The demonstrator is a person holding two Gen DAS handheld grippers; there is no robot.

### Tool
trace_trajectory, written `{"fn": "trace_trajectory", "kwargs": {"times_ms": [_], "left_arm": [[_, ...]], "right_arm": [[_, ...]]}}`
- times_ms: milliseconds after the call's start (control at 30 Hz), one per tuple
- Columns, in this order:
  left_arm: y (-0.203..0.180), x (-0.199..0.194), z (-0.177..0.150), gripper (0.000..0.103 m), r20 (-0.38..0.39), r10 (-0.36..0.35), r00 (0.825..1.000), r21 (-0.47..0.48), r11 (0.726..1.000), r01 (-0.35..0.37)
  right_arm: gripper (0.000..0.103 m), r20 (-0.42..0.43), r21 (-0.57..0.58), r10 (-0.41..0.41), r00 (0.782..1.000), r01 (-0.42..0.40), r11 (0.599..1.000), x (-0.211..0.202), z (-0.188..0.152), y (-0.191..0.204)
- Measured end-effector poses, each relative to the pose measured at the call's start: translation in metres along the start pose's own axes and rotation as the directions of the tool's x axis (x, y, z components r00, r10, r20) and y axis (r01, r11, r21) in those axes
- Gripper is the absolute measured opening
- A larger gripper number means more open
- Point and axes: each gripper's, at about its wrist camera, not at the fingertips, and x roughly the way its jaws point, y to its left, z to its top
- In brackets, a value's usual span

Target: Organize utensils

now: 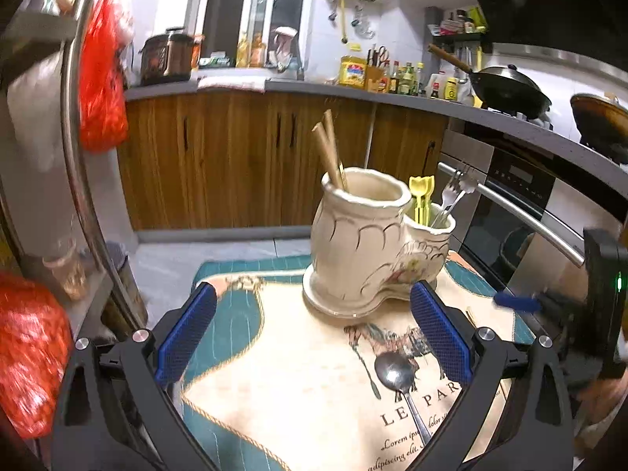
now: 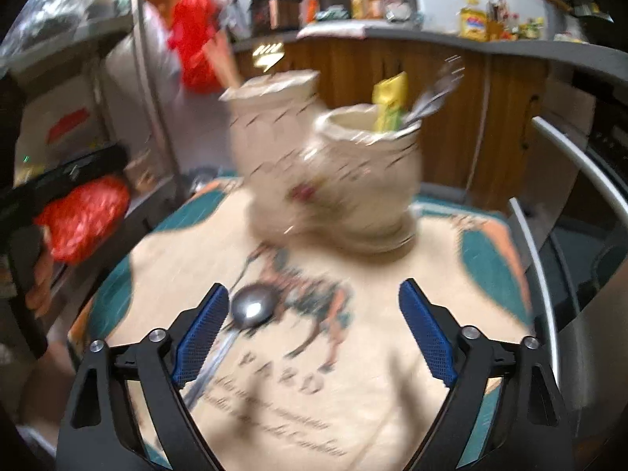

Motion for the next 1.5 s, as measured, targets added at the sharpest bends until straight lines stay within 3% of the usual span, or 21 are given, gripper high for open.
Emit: {"fn": "trace_trajectory", "kwargs": {"times_ms": [233, 467, 633, 900, 1100, 1500], "left_arm": [[0.002, 0.005, -0.006, 0.097, -0.033, -0.013, 0.999, -0.014, 1.0, 0.012], [0.003, 0.005, -0.01, 0.097, -0.048, -0.017, 0.999, 0.001, 1.0, 0.017], [0.003, 0.004, -0.01, 0.097, -0.051, -0.021, 0.998, -0.001, 1.0, 0.021], [0.002, 0.004, -0.011, 0.097, -0.058, -0.034, 0.998, 0.004, 0.999, 0.034], [-0.001, 0.007, -0.013, 0.097, -0.07, -0.037, 0.997, 0.016, 0.999, 0.039], [-0.019, 0.017, -0.018, 0.097, -0.12, -0.085, 0.989, 0.045, 0.995, 0.091]], "right_arm": [[0.061, -0.136, -0.067, 0.015, 0.991, -0.024, 0.997, 0.029, -0.018, 0.044], [0.042, -0.186, -0.091, -0.04, 0.982, 0.023, 0.996, 0.047, -0.025, 0.062], [0.036, -0.165, -0.095, -0.087, 0.982, 0.072, 0.993, 0.052, -0.025, 0.075], [0.006, -0.155, -0.027, -0.034, 0.987, 0.03, 0.999, 0.054, -0.025, 0.065], [0.006, -0.156, 0.043, 0.022, 0.987, -0.015, 0.999, 0.048, -0.024, 0.047], [0.006, -0.031, 0.129, 0.034, 0.999, -0.03, 0.991, 0.004, -0.011, 0.008]]}}
